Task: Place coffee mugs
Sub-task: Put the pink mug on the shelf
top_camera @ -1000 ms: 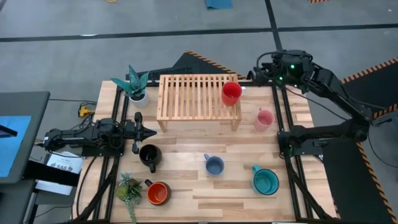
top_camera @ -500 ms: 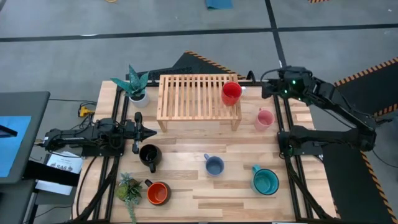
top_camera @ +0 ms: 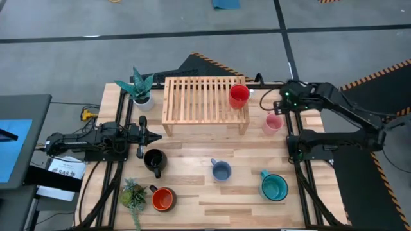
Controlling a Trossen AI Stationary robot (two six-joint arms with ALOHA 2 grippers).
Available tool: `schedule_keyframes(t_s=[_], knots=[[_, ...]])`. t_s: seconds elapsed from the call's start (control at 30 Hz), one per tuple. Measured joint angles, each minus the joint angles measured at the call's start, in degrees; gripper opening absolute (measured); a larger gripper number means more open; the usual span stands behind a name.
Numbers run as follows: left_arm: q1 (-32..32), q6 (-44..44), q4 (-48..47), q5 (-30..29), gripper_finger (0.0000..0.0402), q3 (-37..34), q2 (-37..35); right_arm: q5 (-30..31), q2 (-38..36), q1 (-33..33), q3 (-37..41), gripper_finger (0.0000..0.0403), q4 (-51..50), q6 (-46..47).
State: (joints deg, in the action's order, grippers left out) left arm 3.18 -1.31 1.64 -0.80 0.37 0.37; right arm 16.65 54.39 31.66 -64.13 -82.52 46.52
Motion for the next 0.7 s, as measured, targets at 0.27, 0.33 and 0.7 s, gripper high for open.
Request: schedule_keyframes(t_s=[0.27, 0.33, 0.7], knots=[[0.0, 0.0, 0.0, 0.0, 0.0000, 0.0, 0.0, -2.3, 2.2, 0.5, 6.6, 0.0249, 4.9, -0.7], [0.0, 0.0, 0.0, 0.0, 0.0000, 0.0, 0.0, -3.8, 1.8, 1.5, 9.2, 0.0249, 6.7, -0.9], [0.0, 0.0, 0.0, 0.0, 0.0000, 0.0, 0.0, -8.0, 1.9, 8.4, 17.9, 0.0249, 13.6, -4.4]])
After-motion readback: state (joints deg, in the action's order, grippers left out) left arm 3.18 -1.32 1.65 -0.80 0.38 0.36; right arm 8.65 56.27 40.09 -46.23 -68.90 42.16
